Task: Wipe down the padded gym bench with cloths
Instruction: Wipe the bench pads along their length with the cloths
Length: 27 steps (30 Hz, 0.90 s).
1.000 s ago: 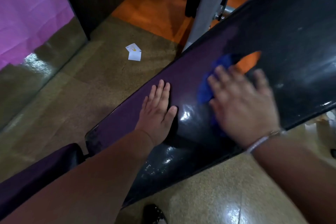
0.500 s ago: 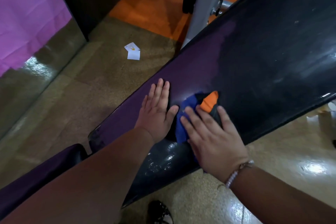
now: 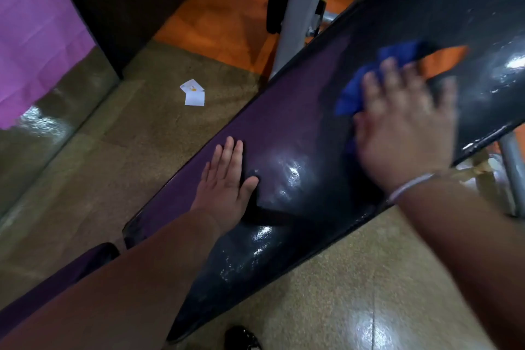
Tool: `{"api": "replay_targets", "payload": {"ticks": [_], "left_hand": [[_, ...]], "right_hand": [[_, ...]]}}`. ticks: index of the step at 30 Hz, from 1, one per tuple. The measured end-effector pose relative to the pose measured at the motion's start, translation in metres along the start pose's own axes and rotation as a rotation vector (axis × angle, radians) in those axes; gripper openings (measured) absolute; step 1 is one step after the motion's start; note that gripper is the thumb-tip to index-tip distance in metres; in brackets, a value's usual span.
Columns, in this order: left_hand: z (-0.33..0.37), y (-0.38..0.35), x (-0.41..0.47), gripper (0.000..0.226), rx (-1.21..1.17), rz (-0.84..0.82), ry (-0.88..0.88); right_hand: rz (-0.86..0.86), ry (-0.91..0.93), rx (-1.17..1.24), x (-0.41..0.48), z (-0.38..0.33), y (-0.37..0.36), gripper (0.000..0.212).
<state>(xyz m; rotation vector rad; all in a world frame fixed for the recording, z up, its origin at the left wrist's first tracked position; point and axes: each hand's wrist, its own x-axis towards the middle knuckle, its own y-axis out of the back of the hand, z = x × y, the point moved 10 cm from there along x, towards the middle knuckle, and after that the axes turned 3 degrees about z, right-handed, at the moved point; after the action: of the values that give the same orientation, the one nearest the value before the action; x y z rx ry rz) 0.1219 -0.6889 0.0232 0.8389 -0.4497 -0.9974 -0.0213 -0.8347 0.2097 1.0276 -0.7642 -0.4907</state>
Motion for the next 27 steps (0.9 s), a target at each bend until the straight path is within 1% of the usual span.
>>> {"api": "replay_targets", "payload": {"ticks": [2,4,7,11,12,13,15,17,18,19,21,25,27], "left_hand": [[0.000,0.000,-0.001,0.066,-0.006,0.000,0.001],[0.000,0.000,-0.001,0.067,-0.012,-0.002,0.006],[0.000,0.001,0.001,0.069,-0.012,-0.017,0.006],[-0.001,0.001,0.004,0.069,0.019,-0.040,-0.006],[-0.001,0.001,0.004,0.068,0.031,-0.051,-0.003],[-0.001,0.000,0.003,0.066,0.038,-0.066,0.006],[-0.001,-0.001,0.002,0.064,0.037,-0.077,0.017],[0.001,0.001,0.001,0.067,0.036,-0.059,0.006],[0.001,0.002,0.002,0.069,0.039,-0.049,-0.003],[0.000,0.002,0.001,0.071,0.041,-0.048,-0.003],[-0.001,0.002,0.002,0.072,0.037,-0.063,0.010],[-0.001,0.004,0.001,0.080,0.069,-0.076,0.008],[-0.002,0.003,0.001,0.081,0.076,-0.086,0.012]], "right_hand": [[-0.050,0.149,0.008,-0.029,-0.049,-0.018,0.057],[-0.084,0.226,0.012,-0.051,-0.080,-0.029,0.058],[-0.131,0.261,0.016,-0.055,-0.089,-0.035,0.058],[-0.099,0.412,-0.009,-0.034,-0.079,-0.024,0.053],[-0.081,0.414,-0.032,-0.019,-0.065,-0.018,0.052],[-0.056,0.374,-0.058,-0.001,-0.043,-0.010,0.052],[0.008,0.171,-0.076,0.038,0.017,0.008,0.053],[0.066,-0.047,-0.030,0.061,0.067,0.024,0.053],[0.078,-0.102,-0.017,0.064,0.074,0.026,0.054],[0.086,-0.113,-0.017,0.062,0.070,0.024,0.054],[0.076,-0.058,-0.021,0.049,0.043,0.018,0.053],[-0.001,0.165,-0.001,-0.007,-0.029,-0.007,0.054],[-0.044,0.244,0.002,-0.025,-0.050,-0.017,0.053]]}}
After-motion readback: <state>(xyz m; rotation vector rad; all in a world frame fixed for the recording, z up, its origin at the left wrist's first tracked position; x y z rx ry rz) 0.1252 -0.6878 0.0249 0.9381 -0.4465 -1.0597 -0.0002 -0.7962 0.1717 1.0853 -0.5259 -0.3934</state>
